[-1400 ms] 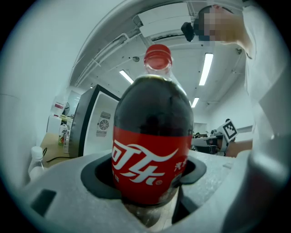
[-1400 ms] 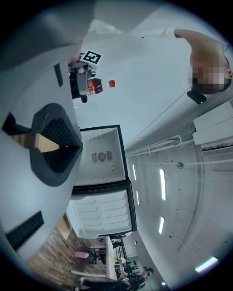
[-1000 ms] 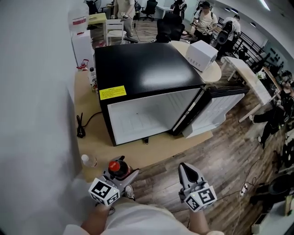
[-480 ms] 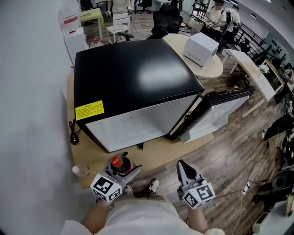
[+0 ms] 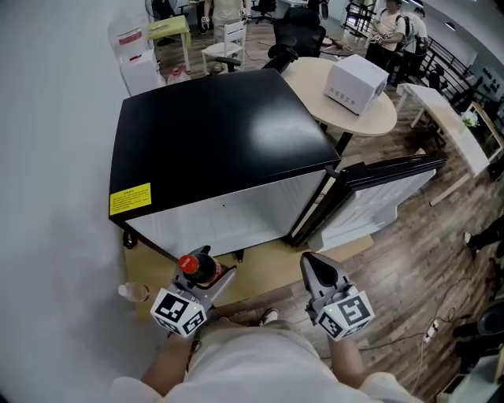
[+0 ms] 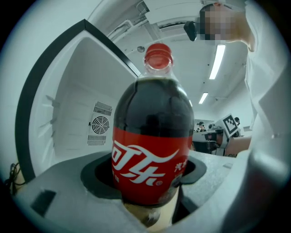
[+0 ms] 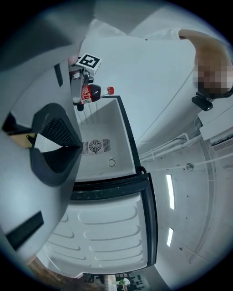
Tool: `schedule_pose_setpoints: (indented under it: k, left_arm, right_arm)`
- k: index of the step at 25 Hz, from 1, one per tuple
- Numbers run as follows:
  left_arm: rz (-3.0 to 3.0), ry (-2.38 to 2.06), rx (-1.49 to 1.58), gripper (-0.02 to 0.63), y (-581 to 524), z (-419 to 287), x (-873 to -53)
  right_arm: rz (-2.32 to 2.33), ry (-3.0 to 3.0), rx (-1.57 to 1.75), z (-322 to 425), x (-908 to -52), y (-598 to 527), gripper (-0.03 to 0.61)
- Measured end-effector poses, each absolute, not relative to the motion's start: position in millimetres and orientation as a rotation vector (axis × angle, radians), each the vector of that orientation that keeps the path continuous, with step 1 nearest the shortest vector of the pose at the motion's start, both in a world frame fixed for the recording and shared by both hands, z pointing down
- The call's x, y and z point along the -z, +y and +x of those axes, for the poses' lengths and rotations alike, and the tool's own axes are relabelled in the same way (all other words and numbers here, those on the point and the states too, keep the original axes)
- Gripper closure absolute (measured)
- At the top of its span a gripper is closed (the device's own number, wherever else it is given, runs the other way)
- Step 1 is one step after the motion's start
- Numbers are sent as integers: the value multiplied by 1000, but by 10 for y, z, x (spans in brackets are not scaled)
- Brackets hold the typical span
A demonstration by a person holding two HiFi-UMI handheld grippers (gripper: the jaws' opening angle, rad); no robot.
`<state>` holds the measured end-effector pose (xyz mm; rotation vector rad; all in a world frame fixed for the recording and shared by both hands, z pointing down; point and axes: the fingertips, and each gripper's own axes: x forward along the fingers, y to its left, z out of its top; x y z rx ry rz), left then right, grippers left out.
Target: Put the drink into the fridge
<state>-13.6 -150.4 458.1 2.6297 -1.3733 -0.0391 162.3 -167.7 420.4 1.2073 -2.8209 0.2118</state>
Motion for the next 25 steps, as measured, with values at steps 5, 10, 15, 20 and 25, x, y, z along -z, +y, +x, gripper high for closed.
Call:
schedule_pose_setpoints:
  k: [5,10,15,20,25]
  left_arm:
    - [2637,-1390,-9,281,-1743,-147,-4622]
    - [2642,-1386,-47,281,-2058,-120,-4747]
    - [2665,-1360,-69,281,-2330,-83,-4832]
    - [2667,-1341,-90,281,-2648,-14,-5080]
    - [2640,-1341,-173,281,-2870,-52,-5362]
  right_arm:
    - [1201,-2813,-252,1664,-4254,-1715,578]
    - [1195,-2789,-269,1673,-4290,-1698,578]
    - [1225,-2746,-283,1675,-4288,-1633,578]
    - [1268,-2689,-282,1740,-4346,-1585,578]
    - [1312,-2664,-268,1755,-4292,-1499,578]
